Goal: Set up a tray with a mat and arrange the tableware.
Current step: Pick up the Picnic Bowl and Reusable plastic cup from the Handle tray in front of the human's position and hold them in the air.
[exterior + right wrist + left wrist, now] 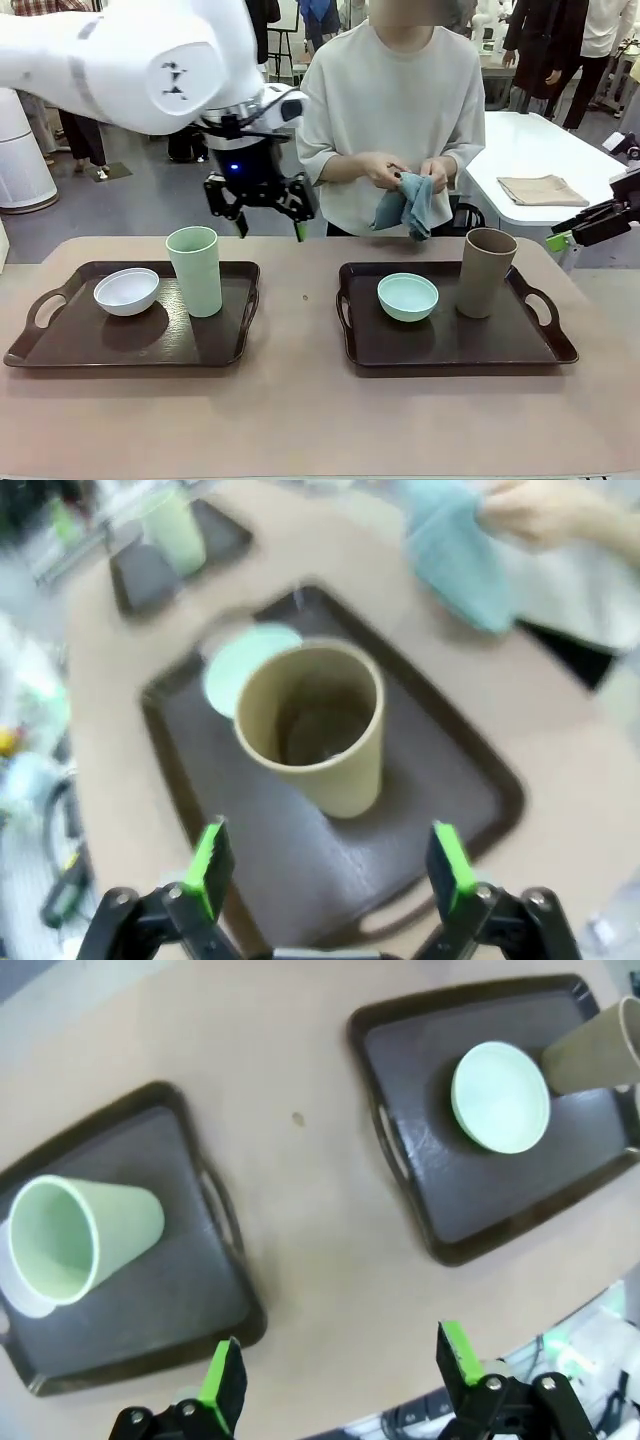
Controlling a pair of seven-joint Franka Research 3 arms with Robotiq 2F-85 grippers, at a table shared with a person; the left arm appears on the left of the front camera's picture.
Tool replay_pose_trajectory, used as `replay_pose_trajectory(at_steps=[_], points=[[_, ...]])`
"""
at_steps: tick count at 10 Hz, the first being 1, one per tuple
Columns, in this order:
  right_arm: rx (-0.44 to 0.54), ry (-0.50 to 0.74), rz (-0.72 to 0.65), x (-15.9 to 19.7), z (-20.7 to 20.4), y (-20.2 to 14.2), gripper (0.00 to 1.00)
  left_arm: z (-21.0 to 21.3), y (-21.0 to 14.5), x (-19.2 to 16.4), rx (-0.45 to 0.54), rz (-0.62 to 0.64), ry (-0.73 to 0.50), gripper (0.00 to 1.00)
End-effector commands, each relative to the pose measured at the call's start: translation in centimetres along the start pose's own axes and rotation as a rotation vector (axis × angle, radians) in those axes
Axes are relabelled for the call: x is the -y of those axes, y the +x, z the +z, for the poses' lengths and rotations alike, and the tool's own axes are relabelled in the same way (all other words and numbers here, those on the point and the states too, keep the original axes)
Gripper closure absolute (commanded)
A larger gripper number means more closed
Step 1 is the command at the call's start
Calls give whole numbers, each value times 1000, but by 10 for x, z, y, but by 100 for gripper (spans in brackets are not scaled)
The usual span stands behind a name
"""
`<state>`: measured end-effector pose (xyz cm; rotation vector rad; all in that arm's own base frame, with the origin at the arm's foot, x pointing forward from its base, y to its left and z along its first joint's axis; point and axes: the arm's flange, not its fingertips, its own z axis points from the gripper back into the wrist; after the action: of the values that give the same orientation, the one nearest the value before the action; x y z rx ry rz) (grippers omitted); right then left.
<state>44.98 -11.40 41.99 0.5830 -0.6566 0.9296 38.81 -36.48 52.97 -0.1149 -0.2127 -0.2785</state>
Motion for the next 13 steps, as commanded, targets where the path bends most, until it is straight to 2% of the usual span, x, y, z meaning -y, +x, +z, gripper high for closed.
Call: replay_pose_trajectory(at_steps=[1, 3, 6, 7, 8, 9, 13], points=[[-30, 116, 167, 43, -8, -16, 0, -4, 39, 31, -11, 40, 51, 0], [-75, 253, 254, 56, -13, -19, 0, -21, 63, 56, -16, 40, 64, 0], [-59, 385, 386, 44, -33, -12, 0, -55, 94, 90, -34, 79, 111, 0], [-40, 372, 389, 42, -39, -9, 0, -63, 99, 98, -49, 77, 123, 0], [-13, 297, 322, 41, -42, -7, 0, -64, 97, 101, -50, 88, 124, 0], [-58, 367, 358, 41, -38, -8, 0, -67, 82, 83, -38, 56, 82, 0], [-50, 358, 356, 41, -39, -7, 0, -71, 91, 90, -42, 68, 96, 0]])
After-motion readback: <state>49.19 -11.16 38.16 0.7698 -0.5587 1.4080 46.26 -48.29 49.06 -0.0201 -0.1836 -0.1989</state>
